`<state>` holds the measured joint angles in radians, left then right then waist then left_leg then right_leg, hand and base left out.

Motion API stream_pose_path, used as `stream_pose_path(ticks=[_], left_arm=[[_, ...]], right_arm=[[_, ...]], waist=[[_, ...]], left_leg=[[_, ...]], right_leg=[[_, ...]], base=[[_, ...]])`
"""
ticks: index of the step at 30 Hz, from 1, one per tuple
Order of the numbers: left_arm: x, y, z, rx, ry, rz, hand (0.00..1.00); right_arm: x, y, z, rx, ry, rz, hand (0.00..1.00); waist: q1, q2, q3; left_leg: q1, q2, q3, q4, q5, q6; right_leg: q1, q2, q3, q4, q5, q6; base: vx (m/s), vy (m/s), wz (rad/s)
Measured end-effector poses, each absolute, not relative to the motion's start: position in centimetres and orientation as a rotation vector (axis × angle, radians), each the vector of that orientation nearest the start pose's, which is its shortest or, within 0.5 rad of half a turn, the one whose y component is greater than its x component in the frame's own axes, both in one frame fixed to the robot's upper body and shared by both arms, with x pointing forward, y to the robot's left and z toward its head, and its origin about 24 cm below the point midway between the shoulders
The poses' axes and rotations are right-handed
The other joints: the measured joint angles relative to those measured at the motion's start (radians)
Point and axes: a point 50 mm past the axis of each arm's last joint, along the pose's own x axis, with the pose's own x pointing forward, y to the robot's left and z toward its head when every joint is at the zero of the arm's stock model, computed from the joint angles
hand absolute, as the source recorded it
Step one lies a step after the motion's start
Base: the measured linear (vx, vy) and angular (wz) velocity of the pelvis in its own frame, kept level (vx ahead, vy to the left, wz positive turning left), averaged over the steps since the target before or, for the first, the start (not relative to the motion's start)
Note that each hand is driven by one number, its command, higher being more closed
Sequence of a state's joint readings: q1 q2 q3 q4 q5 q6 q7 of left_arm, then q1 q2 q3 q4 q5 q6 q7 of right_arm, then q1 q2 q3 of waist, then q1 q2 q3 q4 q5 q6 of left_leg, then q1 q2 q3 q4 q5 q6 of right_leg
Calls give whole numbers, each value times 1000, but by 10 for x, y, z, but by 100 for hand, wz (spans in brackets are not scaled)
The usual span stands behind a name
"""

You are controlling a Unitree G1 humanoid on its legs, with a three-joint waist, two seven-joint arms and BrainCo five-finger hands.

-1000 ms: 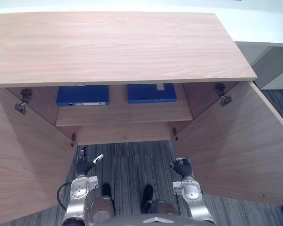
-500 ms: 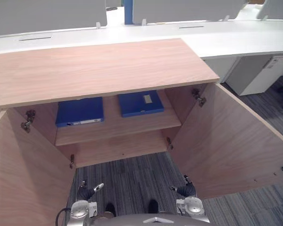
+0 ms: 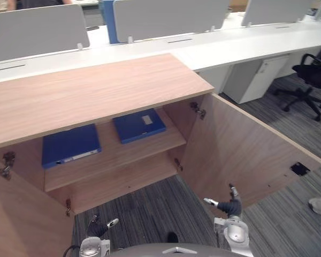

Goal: Walk over to the cabinet, pick up the folder, carry it to the office cabinet, place the folder inside the office cabinet, then close the office cabinet door

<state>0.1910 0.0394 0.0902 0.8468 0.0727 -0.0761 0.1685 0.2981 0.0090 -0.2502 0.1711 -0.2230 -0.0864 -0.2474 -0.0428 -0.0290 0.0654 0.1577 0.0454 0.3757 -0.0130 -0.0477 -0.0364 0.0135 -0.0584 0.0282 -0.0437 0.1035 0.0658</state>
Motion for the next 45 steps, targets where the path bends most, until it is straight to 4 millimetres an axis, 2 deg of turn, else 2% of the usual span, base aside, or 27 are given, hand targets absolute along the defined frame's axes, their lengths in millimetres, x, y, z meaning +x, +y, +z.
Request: stream_pose_path(ticks=[4, 6, 11, 14, 17, 25, 28, 35, 39, 45], left_arm=[[95, 191, -148, 141, 960, 257, 0], [94, 186, -149, 133, 963, 247, 0], [95, 174, -150, 101, 974, 236, 0], [102, 165, -149, 71, 954, 237, 0], [108, 151, -147, 34, 941, 222, 0], [111, 157, -144, 12, 924, 266, 0], [109, 158, -145, 9, 928, 269, 0], [103, 159, -147, 5, 948, 243, 0], [100, 159, -148, 4, 959, 228, 0], [89, 171, -153, 57, 1001, 212, 0]], right_arm=[[153, -246, -18, -280, 258, -622, 0], [146, -255, -4, -288, 204, -686, 0], [130, -266, 15, -250, 127, -835, 0], [122, -269, 22, -231, 90, -897, 0], [116, -274, 21, -193, 93, -944, 0], [112, -279, 13, -105, 113, -1000, 0], [111, -285, 3, -77, 151, -1019, 0], [130, -305, -6, -58, 172, -993, 0], [139, -324, -9, -63, 191, -1001, 0], [158, -353, -7, -80, 209, -1000, 0]], waist=[[-23, 5, -1], [-38, 17, -5], [-72, 32, -2], [-73, 35, -3], [-74, 38, -4], [-66, 53, -11], [-62, 54, -12], [-54, 62, -15], [-48, 88, -18], [-45, 133, -8]], left_leg=[[2, 8, 58, 29, -35, -5], [3, 7, 99, 31, -48, -6], [12, 17, 163, 60, -66, 17], [16, 33, 203, 90, -94, 15], [22, 46, 226, 111, -112, 10], [27, 79, 262, 138, -136, -7], [36, 87, 261, 135, -138, -12], [23, 77, 221, 125, -138, -13], [15, 66, 176, 101, -128, -12], [-1, 47, 114, 77, -105, -7]], right_leg=[[-19, 14, 53, 9, -1, 1], [-49, 20, 85, 33, -6, -3], [-72, 36, 135, 66, -11, 3], [-84, 48, 157, 88, -33, -4], [-88, 60, 161, 109, -53, -6], [-122, 93, 180, 166, -87, -10], [-124, 100, 173, 187, -116, -19], [-139, 81, 127, 222, -144, -14], [-128, 64, 89, 206, -142, -9], [-105, 42, 50, 172, -129, -2]], base=[[11, 15, -50], [17, 22, -49], [43, 21, -40], [26, -4, -31], [23, -13, -15], [37, -30, -15], [32, -25, 2], [21, 1, 14], [43, 26, 33], [31, 19, 23]])
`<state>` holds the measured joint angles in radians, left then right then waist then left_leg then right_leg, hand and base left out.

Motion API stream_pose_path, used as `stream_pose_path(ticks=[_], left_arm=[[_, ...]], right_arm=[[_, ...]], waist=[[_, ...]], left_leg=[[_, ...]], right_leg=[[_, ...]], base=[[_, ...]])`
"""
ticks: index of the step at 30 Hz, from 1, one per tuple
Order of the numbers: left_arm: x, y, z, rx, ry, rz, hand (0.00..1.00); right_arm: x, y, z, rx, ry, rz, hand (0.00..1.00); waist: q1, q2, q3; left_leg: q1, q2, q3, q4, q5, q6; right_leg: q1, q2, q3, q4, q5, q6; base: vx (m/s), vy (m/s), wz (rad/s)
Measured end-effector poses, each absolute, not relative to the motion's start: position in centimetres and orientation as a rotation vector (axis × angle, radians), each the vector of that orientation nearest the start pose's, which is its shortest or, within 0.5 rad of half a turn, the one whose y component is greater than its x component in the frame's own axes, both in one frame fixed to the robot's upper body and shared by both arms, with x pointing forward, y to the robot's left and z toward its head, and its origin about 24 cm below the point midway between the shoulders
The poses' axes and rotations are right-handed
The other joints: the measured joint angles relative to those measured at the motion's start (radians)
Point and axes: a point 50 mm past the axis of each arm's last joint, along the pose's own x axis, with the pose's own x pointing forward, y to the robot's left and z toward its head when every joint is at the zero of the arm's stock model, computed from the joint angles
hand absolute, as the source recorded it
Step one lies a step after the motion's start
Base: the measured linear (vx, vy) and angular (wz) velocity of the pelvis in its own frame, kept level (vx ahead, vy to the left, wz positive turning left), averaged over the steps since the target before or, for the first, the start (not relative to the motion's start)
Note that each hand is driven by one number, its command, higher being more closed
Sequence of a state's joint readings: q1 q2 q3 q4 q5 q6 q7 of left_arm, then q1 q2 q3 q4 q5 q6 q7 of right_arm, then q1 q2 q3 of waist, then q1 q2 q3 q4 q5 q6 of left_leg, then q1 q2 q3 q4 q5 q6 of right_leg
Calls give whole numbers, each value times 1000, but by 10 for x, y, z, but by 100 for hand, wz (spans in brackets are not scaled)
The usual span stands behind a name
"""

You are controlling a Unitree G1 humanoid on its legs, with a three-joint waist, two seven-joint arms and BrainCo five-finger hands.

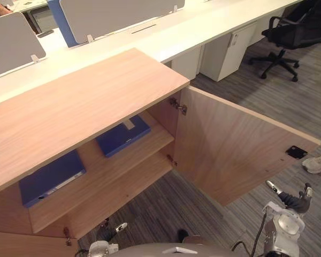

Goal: Walk over to the cabinet, pick up the folder, carry it to the office cabinet, place the folder inside the office cabinet, then close the office cabinet door

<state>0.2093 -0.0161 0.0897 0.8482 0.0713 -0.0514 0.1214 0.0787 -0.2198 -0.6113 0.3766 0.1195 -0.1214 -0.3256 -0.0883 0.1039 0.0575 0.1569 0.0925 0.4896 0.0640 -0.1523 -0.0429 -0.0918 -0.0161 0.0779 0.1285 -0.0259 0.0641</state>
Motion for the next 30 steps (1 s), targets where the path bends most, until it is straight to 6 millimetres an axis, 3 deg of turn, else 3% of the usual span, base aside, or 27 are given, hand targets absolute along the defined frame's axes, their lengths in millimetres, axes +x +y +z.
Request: stream_pose_path(ticks=[5, 15, 18, 27, 30], left_arm=[[90, 176, -152, 97, 996, 182, 0], [77, 180, -154, 132, 1027, 131, 0], [75, 186, -154, 151, 1030, 118, 0], [80, 190, -151, 191, 992, 78, 0], [81, 188, -150, 193, 987, 70, 0]], right_arm=[[164, -371, -5, -110, 250, -1000, 0], [171, -406, 24, -178, 204, -1020, 0], [178, -413, 31, -235, 218, -973, 0], [216, -404, 46, -459, 277, -670, 0], [220, -405, 47, -496, 297, -646, 0]], waist=[[-3, 9, 1], [-5, 15, 15], [-19, 13, 17], [-20, 8, 45], [-22, 8, 59]], left_leg=[[-10, -12, -48, -16, 14, 9], [-40, -35, -88, -16, 22, 21], [-49, -42, -108, -15, 24, 25], [-55, -48, -134, -15, 24, 26], [-62, -48, -134, -15, 24, 26]], right_leg=[[20, -11, -32, -41, 22, 1], [45, -34, -50, -150, 90, 10], [53, -40, -64, -169, 101, 14], [53, -41, -61, -187, 117, 16], [46, -41, -60, -188, 118, 16]], base=[[-28, 3, 19], [-75, 4, 7], [-47, -12, 12], [-36, -22, -1], [-52, -26, 0]])
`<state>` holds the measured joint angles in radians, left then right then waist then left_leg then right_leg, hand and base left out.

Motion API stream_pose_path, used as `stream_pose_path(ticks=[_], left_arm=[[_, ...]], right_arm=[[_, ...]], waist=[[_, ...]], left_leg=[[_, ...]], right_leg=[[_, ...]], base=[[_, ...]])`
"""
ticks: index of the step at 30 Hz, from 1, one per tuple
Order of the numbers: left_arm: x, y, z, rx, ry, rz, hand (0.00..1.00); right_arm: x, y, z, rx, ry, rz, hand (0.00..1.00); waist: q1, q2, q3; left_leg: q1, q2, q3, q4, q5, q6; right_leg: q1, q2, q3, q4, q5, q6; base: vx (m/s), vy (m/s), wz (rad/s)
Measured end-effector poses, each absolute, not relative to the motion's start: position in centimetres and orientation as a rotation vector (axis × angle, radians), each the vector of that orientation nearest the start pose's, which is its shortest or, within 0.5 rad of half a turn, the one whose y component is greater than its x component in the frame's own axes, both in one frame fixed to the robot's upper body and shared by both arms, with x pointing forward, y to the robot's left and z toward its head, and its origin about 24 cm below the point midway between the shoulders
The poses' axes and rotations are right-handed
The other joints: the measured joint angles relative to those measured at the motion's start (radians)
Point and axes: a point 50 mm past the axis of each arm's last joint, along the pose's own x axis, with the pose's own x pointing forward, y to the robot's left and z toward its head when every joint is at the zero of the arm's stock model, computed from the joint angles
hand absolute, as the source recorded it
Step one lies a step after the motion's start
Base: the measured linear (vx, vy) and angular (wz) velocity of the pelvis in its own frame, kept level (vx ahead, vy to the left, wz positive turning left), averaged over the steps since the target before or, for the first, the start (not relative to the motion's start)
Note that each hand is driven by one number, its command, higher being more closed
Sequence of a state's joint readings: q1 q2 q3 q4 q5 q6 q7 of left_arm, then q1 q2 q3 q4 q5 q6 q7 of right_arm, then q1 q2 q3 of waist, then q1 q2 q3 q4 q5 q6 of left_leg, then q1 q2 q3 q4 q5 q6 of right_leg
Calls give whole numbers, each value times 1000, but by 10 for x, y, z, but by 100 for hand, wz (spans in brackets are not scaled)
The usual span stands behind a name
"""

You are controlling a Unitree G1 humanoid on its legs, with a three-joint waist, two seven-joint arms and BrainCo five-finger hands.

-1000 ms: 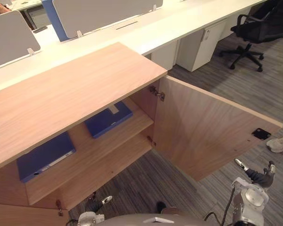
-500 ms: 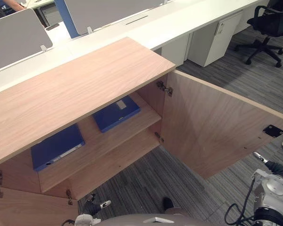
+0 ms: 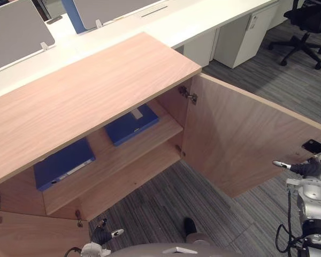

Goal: Walk over to the cabinet, pick up the folder, carry it to the office cabinet, place the folder inside the office cabinet, then close the office cabinet door

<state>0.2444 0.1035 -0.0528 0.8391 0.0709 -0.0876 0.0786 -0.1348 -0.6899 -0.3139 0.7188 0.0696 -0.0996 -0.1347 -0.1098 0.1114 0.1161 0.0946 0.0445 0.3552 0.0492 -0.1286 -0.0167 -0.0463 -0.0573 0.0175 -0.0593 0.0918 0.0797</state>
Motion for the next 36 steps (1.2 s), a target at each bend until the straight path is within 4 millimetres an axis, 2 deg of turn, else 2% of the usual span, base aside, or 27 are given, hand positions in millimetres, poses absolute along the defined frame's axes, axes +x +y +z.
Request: stream_pose_path(ticks=[5, 10, 17, 22, 30, 36], left_arm=[[86, 188, -149, 198, 968, 63, 0], [91, 187, -147, 199, 950, 60, 0], [96, 187, -144, 209, 926, 56, 0], [98, 188, -143, 232, 920, 45, 0], [101, 199, -141, 300, 913, 27, 0], [104, 195, -141, 308, 906, 5, 0]], right_arm=[[224, -406, 51, -573, 313, -613, 0], [223, -407, 50, -574, 317, -616, 0], [211, -399, 51, -666, 303, -586, 0], [203, -384, 47, -733, 281, -540, 0], [186, -344, 26, -829, 295, -374, 0], [183, -317, 18, -857, 284, -237, 0]], waist=[[-5, -2, 11], [-6, -4, 12], [-16, -18, 18], [-30, -44, 15], [-38, -89, -6], [-37, -95, -10]], left_leg=[[-13, 0, -2, 1, 2, 2], [-14, -3, -11, 1, 4, 6], [-14, -3, -29, 1, 7, 8], [-10, -1, -28, 1, 7, 8], [-3, 1, -19, 8, 7, 8], [-3, 6, -8, 20, 8, 7]], right_leg=[[-8, 1, 1, -1, 6, 0], [-7, -2, -5, -1, 7, 0], [7, -4, -20, -21, 15, 0], [9, -1, -16, -21, 17, -1], [6, 4, 8, -28, 30, -5], [4, 5, 24, -29, 29, -11]], base=[[-39, -32, -1], [-60, -26, 4], [-61, -35, 6], [-38, -31, -3], [-81, -34, -9], [-91, -39, -7]])
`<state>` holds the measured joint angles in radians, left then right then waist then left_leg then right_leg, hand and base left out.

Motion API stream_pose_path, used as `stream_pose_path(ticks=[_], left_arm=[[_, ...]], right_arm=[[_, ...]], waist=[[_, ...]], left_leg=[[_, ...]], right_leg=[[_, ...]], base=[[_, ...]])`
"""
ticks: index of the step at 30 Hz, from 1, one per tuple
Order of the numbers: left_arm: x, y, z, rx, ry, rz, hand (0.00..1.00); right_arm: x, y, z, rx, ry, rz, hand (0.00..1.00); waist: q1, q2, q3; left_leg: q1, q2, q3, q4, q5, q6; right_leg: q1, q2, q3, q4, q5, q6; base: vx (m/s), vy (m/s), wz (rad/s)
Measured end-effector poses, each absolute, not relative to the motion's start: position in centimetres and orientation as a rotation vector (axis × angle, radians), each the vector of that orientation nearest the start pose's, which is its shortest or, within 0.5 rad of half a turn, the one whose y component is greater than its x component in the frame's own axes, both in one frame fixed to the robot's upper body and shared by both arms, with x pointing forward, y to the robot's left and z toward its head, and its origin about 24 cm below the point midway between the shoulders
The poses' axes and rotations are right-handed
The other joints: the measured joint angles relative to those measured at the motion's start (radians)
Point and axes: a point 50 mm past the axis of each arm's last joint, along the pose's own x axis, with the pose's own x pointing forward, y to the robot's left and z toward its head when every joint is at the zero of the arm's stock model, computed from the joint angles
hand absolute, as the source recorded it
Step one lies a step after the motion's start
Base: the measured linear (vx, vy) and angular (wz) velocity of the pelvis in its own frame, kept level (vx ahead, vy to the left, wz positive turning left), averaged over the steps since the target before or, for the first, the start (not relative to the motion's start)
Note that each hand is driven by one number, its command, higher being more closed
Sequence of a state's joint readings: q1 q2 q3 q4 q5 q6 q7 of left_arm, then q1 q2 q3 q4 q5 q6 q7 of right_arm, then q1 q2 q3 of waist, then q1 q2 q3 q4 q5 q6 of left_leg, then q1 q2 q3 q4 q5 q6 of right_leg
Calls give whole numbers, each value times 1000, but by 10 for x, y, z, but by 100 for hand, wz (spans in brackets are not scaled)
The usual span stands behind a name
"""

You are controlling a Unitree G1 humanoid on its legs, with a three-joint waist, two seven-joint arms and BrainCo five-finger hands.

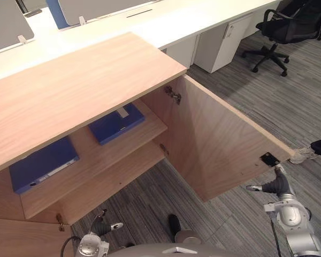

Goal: Walk over to the cabinet, pick up the folder, carry it to the office cabinet, place the folder inside the office cabinet, then close the office cabinet door

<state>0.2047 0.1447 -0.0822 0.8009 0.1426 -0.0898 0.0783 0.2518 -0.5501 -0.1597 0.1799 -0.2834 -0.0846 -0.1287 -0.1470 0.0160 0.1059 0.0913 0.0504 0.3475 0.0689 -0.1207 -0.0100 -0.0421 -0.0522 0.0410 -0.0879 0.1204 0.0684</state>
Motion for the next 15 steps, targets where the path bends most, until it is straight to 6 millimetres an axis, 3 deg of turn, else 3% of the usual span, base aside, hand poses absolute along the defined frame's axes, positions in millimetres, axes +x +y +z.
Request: stream_pose_path(ticks=[5, 9, 15], left_arm=[[106, 193, -142, 313, 905, -9, 0], [103, 191, -144, 335, 917, -36, 0], [106, 190, -145, 342, 921, -47, 0]], right_arm=[[183, -273, 2, -851, 266, 5, 0], [174, -221, -11, -764, 205, 208, 0], [174, -178, -19, -726, 162, 362, 0]], waist=[[12, -2, -16], [21, -8, -31], [59, -24, -43]], left_leg=[[-4, 6, -9, -1, 7, -7], [-4, 10, -23, -1, 14, -9], [-9, 6, -38, 0, 19, -6]], right_leg=[[-2, 2, -4, 0, 4, -5], [6, 4, -20, 0, 4, -9], [9, -2, -32, 0, 7, -9]], base=[[-69, -39, 3], [-43, -39, 9], [-52, -10, 7]])
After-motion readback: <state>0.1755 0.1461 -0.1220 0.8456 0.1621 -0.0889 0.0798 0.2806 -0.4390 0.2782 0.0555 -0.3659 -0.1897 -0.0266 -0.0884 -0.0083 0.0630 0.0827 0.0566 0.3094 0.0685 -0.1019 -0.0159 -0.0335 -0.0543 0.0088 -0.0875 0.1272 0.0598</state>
